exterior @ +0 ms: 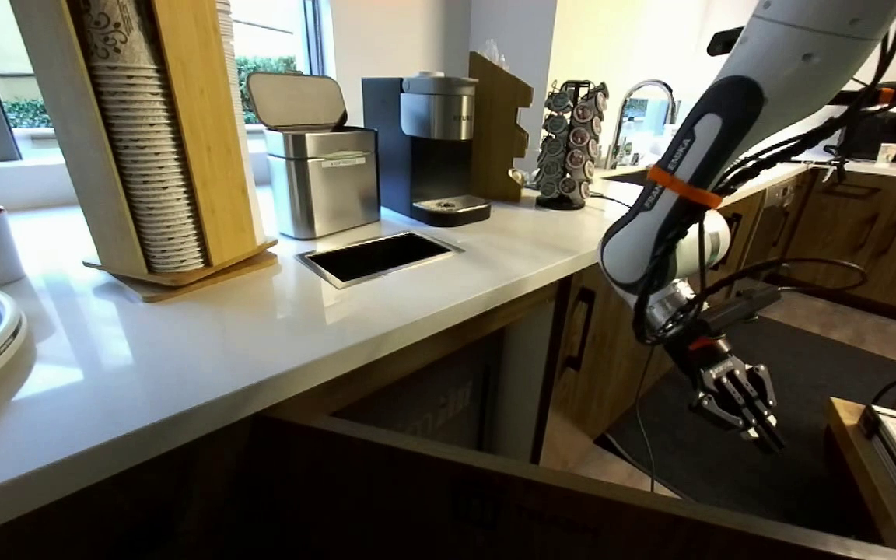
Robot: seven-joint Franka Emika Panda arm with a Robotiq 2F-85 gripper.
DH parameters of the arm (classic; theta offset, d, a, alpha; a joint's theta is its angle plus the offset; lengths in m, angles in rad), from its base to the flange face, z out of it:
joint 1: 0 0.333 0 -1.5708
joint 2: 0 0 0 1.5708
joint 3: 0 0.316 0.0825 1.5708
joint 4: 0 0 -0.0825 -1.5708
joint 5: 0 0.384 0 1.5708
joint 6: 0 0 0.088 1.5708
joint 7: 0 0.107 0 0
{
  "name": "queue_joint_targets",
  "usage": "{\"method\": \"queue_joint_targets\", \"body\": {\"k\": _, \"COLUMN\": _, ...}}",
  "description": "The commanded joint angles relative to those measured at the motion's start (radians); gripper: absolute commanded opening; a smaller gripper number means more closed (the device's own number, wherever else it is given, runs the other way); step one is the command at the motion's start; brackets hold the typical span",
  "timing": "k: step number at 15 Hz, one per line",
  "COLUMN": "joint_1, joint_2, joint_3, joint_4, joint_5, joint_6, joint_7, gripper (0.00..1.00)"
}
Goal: Open the left cupboard
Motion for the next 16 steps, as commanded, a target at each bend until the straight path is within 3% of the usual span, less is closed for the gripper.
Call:
{"method": "queue_joint_targets", "body": {"k": 1, "joint_1": 0.049, "joint_2": -0.202, "joint_3": -0.024, "joint_4": -0.128, "joint_5": -0.168, "joint_6": 0.063, "joint_7": 0.08, "gripper": 0.47}}
{"method": "queue_joint_targets", "body": {"k": 8, "joint_1": 0.042, "joint_2": -0.505, "joint_3": -0.004, "joint_4": -0.204, "joint_5": -0.546, "joint_6": 0.03, "joint_7": 0.162, "gripper": 0.99}}
{"method": "queue_joint_targets", "body": {"k": 12, "joint_1": 0.021, "joint_2": -0.656, "joint_3": 0.036, "joint_4": -0.209, "joint_5": -0.749, "joint_6": 0.01, "joint_7": 0.163, "gripper": 1.0}}
{"method": "queue_joint_targets", "body": {"k": 13, "joint_1": 0.008, "joint_2": -0.675, "joint_3": 0.042, "joint_4": -0.182, "joint_5": -0.679, "joint_6": -0.066, "joint_7": 0.269, "gripper": 1.0}}
{"method": "queue_joint_targets", "body": {"k": 14, "joint_1": -0.002, "joint_2": -0.723, "joint_3": 0.033, "joint_4": -0.189, "joint_5": -0.546, "joint_6": -0.067, "joint_7": 0.117, "gripper": 1.0}}
{"method": "queue_joint_targets", "body": {"k": 16, "joint_1": -0.012, "joint_2": -0.785, "joint_3": 0.039, "joint_4": -0.186, "joint_5": -0.45, "joint_6": -0.123, "joint_7": 0.108, "gripper": 0.99}}
